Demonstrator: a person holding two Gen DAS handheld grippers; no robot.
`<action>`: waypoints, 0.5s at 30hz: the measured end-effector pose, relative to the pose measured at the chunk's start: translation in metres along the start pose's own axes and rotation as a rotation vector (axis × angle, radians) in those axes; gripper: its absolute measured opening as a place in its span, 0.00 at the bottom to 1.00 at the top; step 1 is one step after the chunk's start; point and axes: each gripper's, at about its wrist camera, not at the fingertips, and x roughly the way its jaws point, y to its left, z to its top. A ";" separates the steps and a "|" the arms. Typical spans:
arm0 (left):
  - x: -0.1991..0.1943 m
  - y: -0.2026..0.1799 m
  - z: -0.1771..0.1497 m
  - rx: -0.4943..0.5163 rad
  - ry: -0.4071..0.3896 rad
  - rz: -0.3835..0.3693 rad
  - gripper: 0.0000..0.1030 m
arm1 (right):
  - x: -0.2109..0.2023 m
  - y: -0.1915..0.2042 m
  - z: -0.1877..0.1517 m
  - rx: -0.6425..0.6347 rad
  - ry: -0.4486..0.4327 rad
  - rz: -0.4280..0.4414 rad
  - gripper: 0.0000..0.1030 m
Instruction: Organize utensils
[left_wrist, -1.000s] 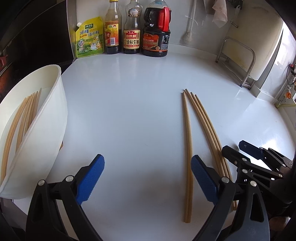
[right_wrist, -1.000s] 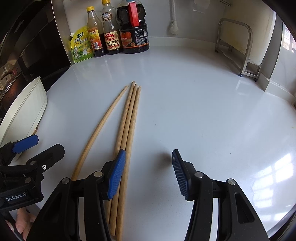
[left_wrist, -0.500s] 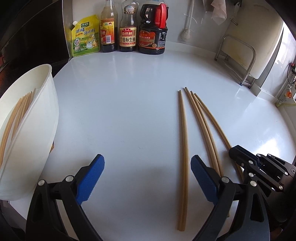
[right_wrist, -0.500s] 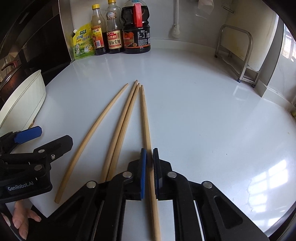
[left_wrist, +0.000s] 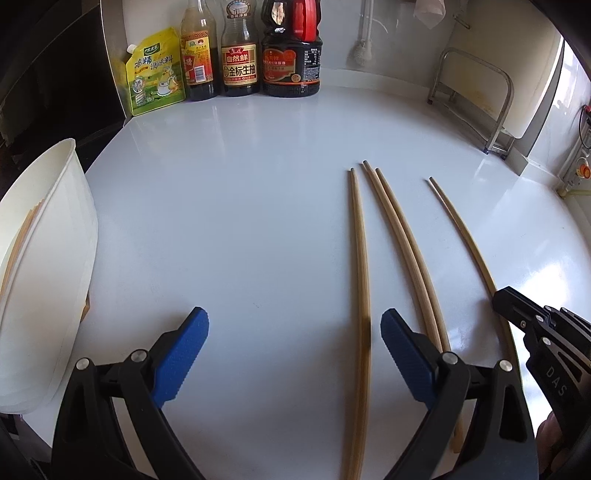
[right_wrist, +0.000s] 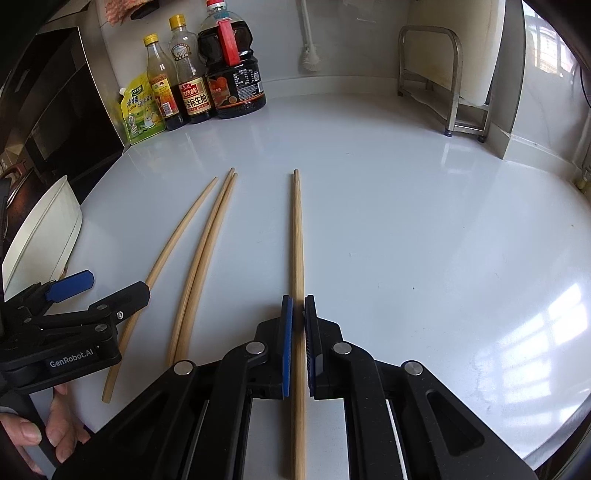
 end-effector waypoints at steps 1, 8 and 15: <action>0.000 0.000 0.001 0.000 0.000 0.004 0.90 | 0.000 -0.001 0.001 0.003 0.000 -0.001 0.10; 0.010 0.001 0.007 -0.014 0.018 0.016 0.90 | 0.003 0.003 0.001 -0.031 -0.010 -0.061 0.31; 0.009 -0.008 0.005 0.013 -0.013 0.019 0.79 | 0.008 0.002 0.003 -0.058 -0.015 -0.104 0.31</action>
